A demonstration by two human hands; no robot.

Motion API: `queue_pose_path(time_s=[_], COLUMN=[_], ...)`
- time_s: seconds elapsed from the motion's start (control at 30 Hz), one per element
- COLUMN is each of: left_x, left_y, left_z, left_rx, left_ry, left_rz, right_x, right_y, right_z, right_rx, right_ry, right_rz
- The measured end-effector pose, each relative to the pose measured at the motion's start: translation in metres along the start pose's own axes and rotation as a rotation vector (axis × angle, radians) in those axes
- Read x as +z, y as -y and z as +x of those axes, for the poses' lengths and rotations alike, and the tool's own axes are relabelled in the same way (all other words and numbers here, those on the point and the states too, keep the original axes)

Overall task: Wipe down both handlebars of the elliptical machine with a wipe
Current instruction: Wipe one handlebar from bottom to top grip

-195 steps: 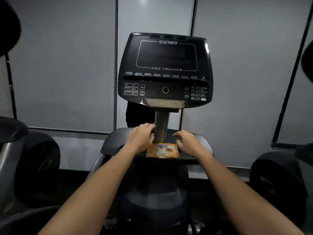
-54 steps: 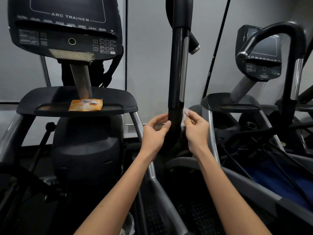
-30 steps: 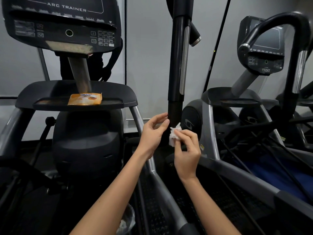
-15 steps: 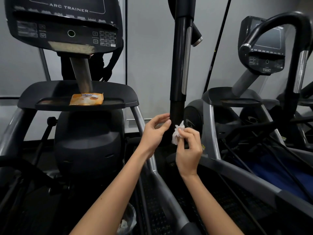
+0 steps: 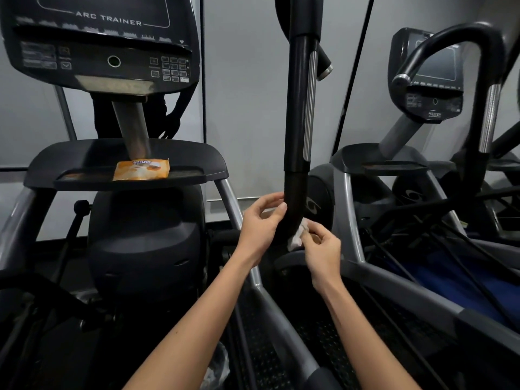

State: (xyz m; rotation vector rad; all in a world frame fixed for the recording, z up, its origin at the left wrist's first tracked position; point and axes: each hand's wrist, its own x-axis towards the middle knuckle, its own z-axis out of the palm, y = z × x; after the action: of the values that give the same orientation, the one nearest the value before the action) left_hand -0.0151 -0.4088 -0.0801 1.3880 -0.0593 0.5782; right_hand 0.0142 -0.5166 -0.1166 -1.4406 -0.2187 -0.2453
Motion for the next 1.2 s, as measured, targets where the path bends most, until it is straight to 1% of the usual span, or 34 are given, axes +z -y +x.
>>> queue_pose_path(time_s=[0.03, 0.1, 0.17, 0.2, 0.23, 0.33, 0.43, 0.5, 0.57, 0.63, 0.7, 0.8, 0.9, 0.97, 1.0, 1.07, 1.2], left_x=[0.000, -0.001, -0.002, -0.003, -0.003, -0.003, -0.007, -0.008, -0.011, -0.012, -0.012, -0.012, -0.013, -0.013, -0.012, -0.012, -0.012], left_y=[0.000, -0.002, -0.004, -0.004, -0.005, -0.006, -0.006, -0.005, -0.003, -0.002, -0.003, -0.004, -0.004, -0.005, -0.004, -0.005, -0.006], left_z=[0.001, 0.001, 0.001, 0.001, 0.001, 0.002, 0.004, 0.006, 0.009, 0.011, 0.013, 0.014, 0.016, 0.017, 0.017, 0.017, 0.016], left_rx=[-0.005, -0.011, -0.012, -0.018, -0.024, -0.033, -0.045, -0.061, -0.069, -0.079, -0.082, -0.083, -0.083, -0.078, -0.075, -0.074, -0.068], left_ry=[0.008, 0.025, 0.035, 0.041, 0.039, 0.046, 0.075, 0.089, 0.111, 0.129, 0.144, 0.135, 0.144, 0.138, 0.130, 0.121, 0.122], left_rz=[-0.001, 0.003, 0.017, 0.020, 0.022, 0.024, 0.042, 0.044, 0.040, 0.036, 0.043, 0.037, 0.067, 0.081, 0.080, 0.090, 0.122], right_x=[0.001, 0.006, 0.010, 0.013, 0.014, 0.015, 0.009, 0.006, 0.008, 0.014, 0.019, 0.023, 0.026, 0.026, 0.025, 0.022, 0.023], right_y=[0.005, 0.023, 0.040, 0.045, 0.049, 0.053, 0.034, 0.016, 0.008, 0.016, 0.033, 0.052, 0.046, 0.028, 0.016, -0.004, 0.003], right_z=[-0.003, -0.003, 0.002, 0.007, 0.012, 0.023, 0.022, 0.010, -0.002, -0.006, 0.001, 0.010, 0.000, -0.011, -0.016, -0.024, -0.017], right_rx=[-0.034, -0.176, -0.336, -0.370, -0.367, -0.213, -0.073, 0.002, 0.066, 0.075, -0.001, -0.177, -0.459, -0.648, -0.711, -0.756, -0.707], right_ry=[-0.053, -0.115, -0.104, -0.106, -0.109, -0.081, 0.030, 0.065, 0.016, -0.056, -0.132, -0.187, -0.260, -0.281, -0.288, -0.304, -0.336], right_rz=[0.015, 0.039, -0.017, -0.051, -0.057, -0.002, -0.089, -0.117, -0.047, 0.046, 0.093, 0.057, -0.131, -0.284, -0.343, -0.384, -0.305])
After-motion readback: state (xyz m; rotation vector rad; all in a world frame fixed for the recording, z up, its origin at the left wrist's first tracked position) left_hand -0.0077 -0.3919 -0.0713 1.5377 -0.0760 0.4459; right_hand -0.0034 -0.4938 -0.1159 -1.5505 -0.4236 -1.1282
